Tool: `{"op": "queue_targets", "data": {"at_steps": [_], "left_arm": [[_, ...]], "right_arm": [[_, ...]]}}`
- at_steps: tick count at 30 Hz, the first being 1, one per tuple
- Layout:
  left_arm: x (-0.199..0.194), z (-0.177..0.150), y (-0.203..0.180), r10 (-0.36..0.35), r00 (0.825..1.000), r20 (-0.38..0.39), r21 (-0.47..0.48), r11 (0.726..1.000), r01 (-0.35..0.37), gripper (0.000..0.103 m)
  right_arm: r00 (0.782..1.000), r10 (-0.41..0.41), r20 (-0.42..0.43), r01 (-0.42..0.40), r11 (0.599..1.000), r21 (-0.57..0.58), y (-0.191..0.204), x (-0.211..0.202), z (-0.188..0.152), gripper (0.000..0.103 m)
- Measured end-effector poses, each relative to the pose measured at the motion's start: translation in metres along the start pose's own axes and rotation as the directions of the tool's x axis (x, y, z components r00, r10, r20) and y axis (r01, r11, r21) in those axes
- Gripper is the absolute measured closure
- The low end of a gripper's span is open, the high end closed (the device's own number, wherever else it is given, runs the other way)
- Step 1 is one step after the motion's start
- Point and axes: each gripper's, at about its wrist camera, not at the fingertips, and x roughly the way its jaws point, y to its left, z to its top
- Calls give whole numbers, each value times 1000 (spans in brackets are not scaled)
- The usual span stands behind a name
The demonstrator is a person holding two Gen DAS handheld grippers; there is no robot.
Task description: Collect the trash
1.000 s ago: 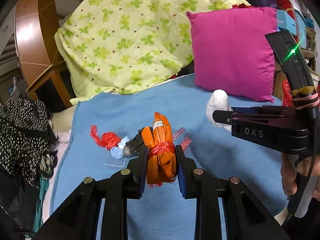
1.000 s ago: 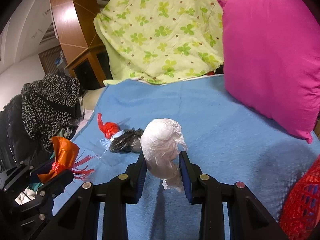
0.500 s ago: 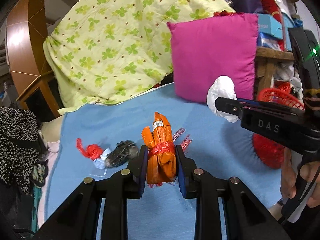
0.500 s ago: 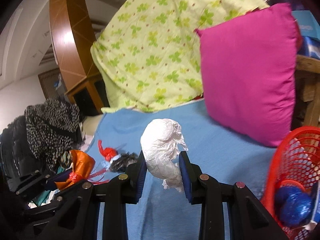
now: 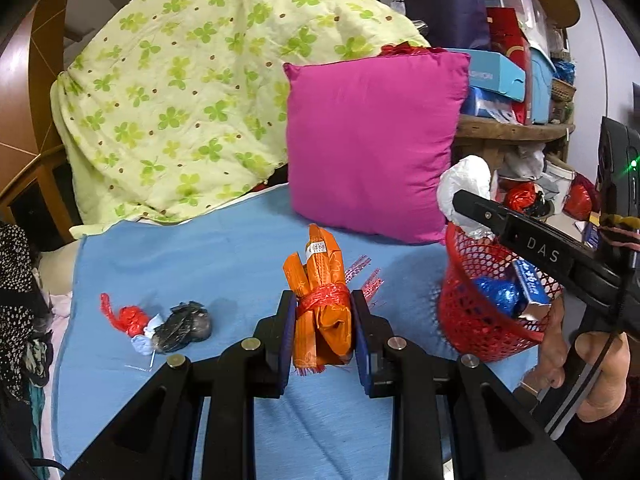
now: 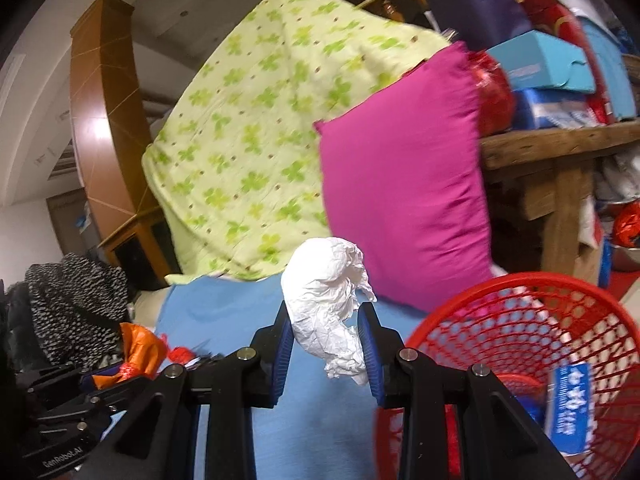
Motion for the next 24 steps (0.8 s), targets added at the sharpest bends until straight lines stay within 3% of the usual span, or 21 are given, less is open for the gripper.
{"op": "queue_targets", "data": {"at_steps": [14, 24], "left_arm": [[9, 21, -55, -147, 989, -9, 20, 989, 147, 75], [9, 29, -90, -182, 983, -23, 58, 981, 183, 75]], "right_arm": [[988, -140, 62, 130, 982, 136, -65, -38, 3, 69], [978, -196, 78, 176, 962, 209, -107, -59, 2, 69]]}}
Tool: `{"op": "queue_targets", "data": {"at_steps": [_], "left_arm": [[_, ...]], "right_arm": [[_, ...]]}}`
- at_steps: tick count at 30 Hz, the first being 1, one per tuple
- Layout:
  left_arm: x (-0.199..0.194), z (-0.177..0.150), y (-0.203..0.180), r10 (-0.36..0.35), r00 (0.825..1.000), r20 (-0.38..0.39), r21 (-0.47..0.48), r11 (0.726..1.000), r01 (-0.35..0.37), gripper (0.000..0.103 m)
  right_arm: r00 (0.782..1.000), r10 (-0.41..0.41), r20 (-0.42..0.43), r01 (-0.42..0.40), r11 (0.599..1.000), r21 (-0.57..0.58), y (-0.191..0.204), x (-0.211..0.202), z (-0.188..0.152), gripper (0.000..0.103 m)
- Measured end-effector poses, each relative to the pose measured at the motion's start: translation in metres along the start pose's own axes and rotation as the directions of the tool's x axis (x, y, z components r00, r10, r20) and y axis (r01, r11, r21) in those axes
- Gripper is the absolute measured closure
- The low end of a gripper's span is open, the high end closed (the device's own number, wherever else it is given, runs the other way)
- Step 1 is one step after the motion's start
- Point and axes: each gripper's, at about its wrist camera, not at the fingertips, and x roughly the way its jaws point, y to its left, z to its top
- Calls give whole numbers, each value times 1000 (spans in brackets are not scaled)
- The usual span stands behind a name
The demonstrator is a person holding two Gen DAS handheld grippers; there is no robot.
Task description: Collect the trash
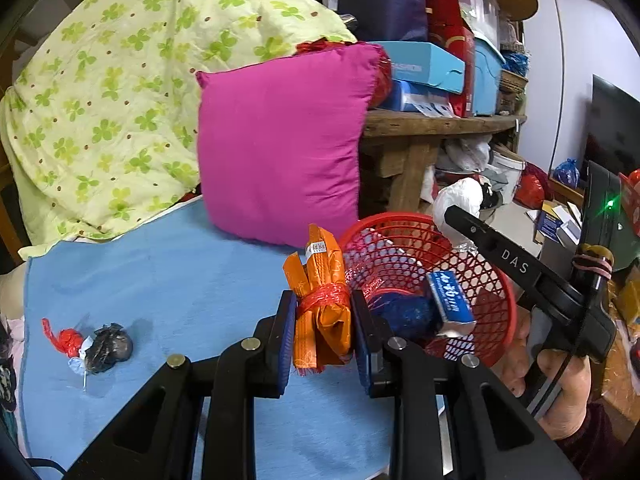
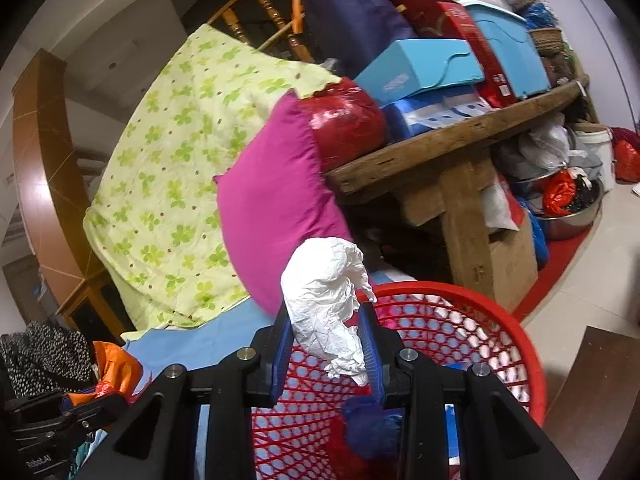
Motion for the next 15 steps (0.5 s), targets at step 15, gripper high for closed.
{"op": "queue_targets", "data": {"at_steps": [15], "left_arm": [[24, 16, -28, -93, 995, -42, -16, 996, 92, 75]], "right_arm": [[999, 13, 33, -18, 987, 162, -40, -32, -1, 69]]}}
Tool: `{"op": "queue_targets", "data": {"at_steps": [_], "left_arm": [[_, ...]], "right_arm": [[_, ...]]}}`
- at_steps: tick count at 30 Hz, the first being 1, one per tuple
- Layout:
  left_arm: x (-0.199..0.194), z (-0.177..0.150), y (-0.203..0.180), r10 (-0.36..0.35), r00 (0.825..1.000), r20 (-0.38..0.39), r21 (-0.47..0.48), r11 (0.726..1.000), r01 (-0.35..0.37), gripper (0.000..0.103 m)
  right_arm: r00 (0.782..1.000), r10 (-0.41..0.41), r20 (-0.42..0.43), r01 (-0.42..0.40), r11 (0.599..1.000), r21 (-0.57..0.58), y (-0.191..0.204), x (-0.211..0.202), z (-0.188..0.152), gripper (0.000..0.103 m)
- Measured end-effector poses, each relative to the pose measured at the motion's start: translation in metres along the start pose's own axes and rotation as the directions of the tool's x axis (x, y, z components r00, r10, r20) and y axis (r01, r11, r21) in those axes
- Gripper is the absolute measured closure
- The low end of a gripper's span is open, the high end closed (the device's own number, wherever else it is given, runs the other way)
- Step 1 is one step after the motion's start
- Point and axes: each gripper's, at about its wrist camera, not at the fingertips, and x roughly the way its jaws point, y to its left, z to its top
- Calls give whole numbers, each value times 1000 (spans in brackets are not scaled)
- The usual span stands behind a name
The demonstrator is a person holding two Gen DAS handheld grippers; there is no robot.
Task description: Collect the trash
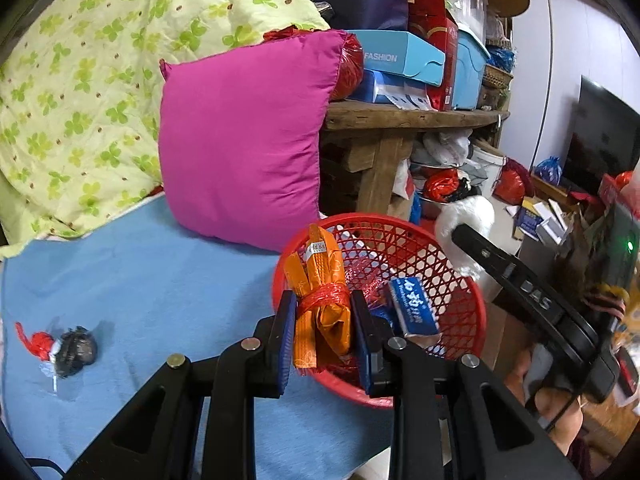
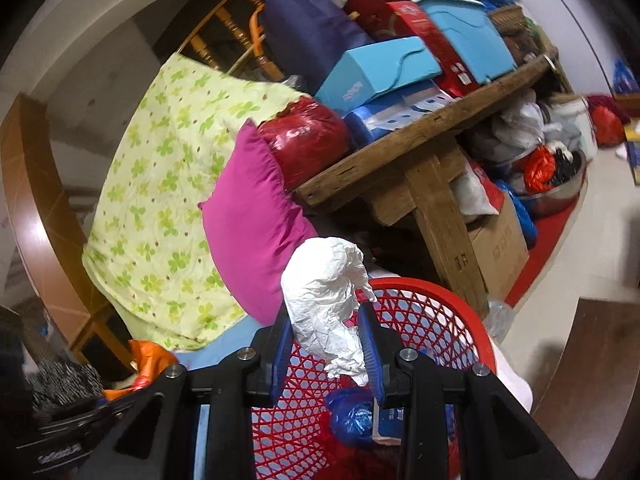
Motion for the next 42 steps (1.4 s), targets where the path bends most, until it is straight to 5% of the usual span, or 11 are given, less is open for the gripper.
{"op": "queue_targets", "data": {"at_steps": [16, 19, 20, 22, 23, 25, 35, 42], "left_arm": [[33, -3, -10, -157, 987, -23, -12, 988, 157, 74], [36, -7, -10, -164, 986, -30, -18, 986, 163, 60], [36, -8, -9, -157, 987, -24, -20, 987, 156, 47], [32, -12, -7, -138, 990, -3, -13, 990, 138, 42], [31, -13, -6, -133, 991, -4, -8, 991, 133, 42], [27, -17, -1, -119, 993, -10, -1, 993, 119, 42], [-30, -63, 63, 13, 1000, -11, -64, 998, -14, 37], [-106, -98, 140, 187, 982, 39, -208, 962, -175, 33]], "right_arm": [[999, 32, -27, -30, 997, 67, -16, 5, 2, 66], [998, 47, -43, -44, 996, 75, -14, 9, 0, 66], [997, 51, -54, -46, 996, 77, -12, 11, -1, 66], [996, 57, -69, -51, 995, 88, -11, 14, -2, 60], [995, 67, -67, -60, 993, 99, -11, 15, -3, 41], [996, 78, -45, -73, 992, 108, -9, 12, -4, 30], [995, 99, 12, -99, 995, 6, 36, 8, -13, 30], [995, 63, 72, -53, 990, -129, 91, -1, -38, 30]]}}
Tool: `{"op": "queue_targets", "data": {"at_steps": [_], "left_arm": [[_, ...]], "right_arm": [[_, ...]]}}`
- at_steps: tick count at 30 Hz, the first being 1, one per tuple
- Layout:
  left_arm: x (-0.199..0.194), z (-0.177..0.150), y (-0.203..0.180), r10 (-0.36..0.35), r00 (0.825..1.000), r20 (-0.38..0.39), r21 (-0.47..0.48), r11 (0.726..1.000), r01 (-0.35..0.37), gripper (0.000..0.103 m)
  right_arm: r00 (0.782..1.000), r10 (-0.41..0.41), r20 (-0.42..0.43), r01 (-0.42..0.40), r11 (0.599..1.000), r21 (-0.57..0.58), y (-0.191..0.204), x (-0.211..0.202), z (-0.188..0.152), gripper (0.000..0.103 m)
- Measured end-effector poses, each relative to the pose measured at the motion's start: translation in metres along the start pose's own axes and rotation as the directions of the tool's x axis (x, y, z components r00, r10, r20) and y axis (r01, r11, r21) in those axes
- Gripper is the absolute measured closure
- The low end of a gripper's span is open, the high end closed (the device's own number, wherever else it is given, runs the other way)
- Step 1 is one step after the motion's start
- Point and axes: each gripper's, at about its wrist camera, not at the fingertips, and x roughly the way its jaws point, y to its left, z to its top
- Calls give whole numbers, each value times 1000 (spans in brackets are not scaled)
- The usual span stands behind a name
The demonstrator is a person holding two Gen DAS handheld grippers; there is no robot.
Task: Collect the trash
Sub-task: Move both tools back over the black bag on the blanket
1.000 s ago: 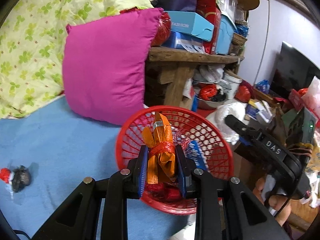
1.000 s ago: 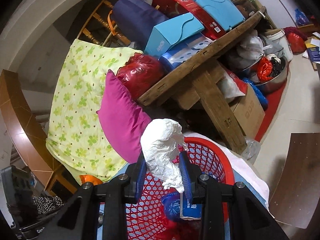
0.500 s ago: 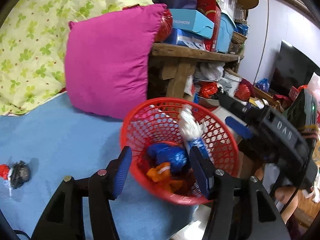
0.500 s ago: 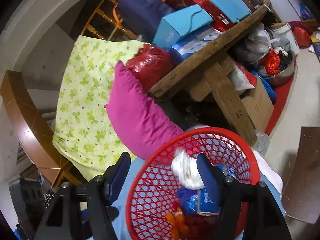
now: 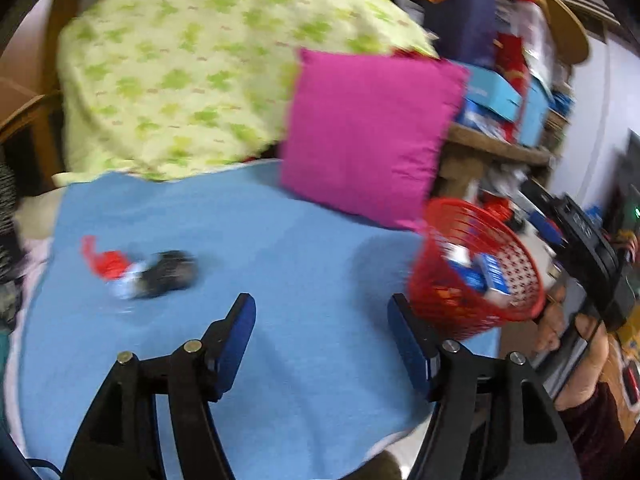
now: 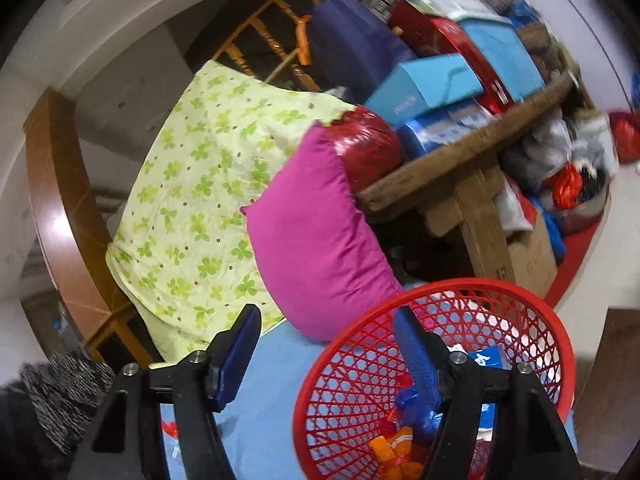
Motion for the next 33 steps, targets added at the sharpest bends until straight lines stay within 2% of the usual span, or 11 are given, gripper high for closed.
{"op": "queue_targets", "data": {"at_steps": [3, 6, 11, 15, 21, 25, 29, 33], "left_arm": [[-30, -7, 35, 104, 994, 44, -15, 995, -103, 30], [-60, -20, 72, 185, 979, 80, -34, 983, -183, 28], [-102, -49, 131, 278, 953, 120, -93, 959, -268, 27], [-131, -81, 184, 358, 925, 125, -165, 927, -337, 26], [-157, -129, 260, 457, 887, 73, -293, 860, -419, 26], [-165, -159, 306, 522, 853, 7, -364, 796, -484, 26], [-165, -183, 344, 554, 830, -62, -414, 743, -526, 26], [-159, -190, 359, 578, 810, -99, -417, 715, -561, 26]], "right_arm": [[1000, 14, -20, -15, 1000, -16, 29, -10, -16, 30], [998, 29, -58, -32, 998, -54, 63, -18, -32, 30], [987, 69, -148, -87, 989, -120, 135, -14, -52, 30], [969, 107, -220, -140, 981, -138, 194, -2, -64, 30], [916, 157, -368, -231, 958, -167, 273, 21, -107, 30], [876, 171, -450, -291, 933, -212, 311, 34, -143, 30], [841, 185, -508, -345, 907, -240, 331, 43, -172, 30], [819, 188, -542, -370, 895, -249, 336, 57, -189, 30]]}}
